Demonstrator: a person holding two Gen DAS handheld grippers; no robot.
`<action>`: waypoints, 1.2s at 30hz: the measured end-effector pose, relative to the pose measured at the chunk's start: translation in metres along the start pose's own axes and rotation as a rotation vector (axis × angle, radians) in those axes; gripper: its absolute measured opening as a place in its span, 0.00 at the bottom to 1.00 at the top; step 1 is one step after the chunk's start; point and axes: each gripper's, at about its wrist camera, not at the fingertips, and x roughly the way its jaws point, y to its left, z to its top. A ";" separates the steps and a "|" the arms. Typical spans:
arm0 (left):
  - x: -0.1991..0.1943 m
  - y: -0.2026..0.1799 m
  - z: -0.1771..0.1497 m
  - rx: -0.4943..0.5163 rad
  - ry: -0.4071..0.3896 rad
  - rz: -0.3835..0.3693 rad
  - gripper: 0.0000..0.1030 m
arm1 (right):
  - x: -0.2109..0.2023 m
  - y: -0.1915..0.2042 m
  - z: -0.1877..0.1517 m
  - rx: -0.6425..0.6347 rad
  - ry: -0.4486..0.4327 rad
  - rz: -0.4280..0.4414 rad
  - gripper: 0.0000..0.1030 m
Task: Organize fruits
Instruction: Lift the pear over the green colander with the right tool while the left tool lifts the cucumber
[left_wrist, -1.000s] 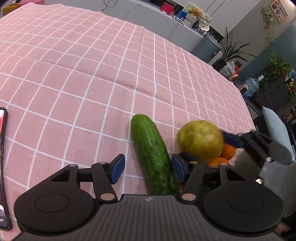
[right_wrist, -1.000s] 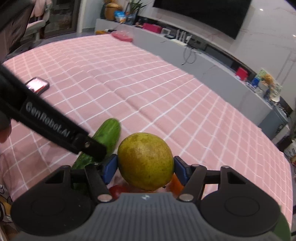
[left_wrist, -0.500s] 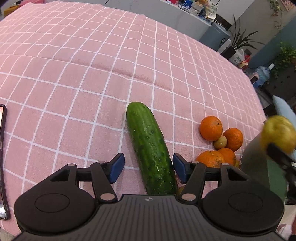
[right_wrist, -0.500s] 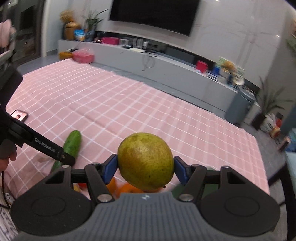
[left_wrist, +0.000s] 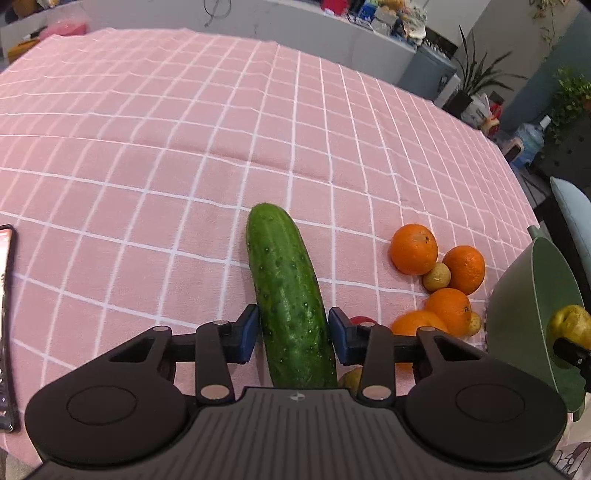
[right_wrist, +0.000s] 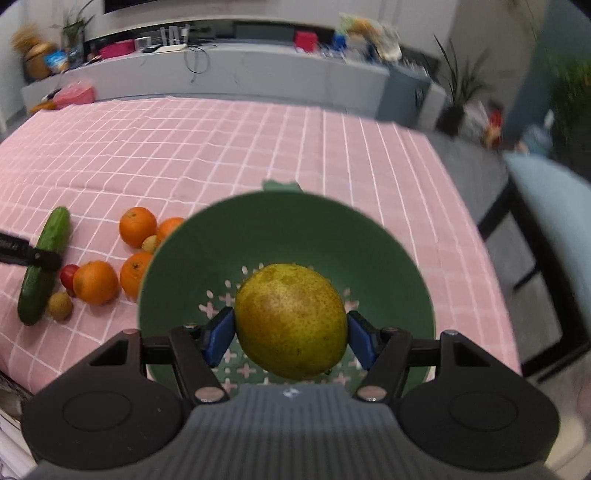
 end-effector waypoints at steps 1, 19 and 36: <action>-0.003 0.001 -0.001 -0.009 -0.010 -0.007 0.44 | 0.002 -0.001 0.000 0.014 0.007 0.010 0.60; -0.080 -0.043 0.005 0.059 -0.236 -0.119 0.40 | 0.031 -0.015 0.000 0.145 0.141 0.127 0.60; -0.037 -0.172 0.011 0.242 -0.164 -0.400 0.38 | 0.035 -0.032 0.001 0.107 0.188 0.139 0.60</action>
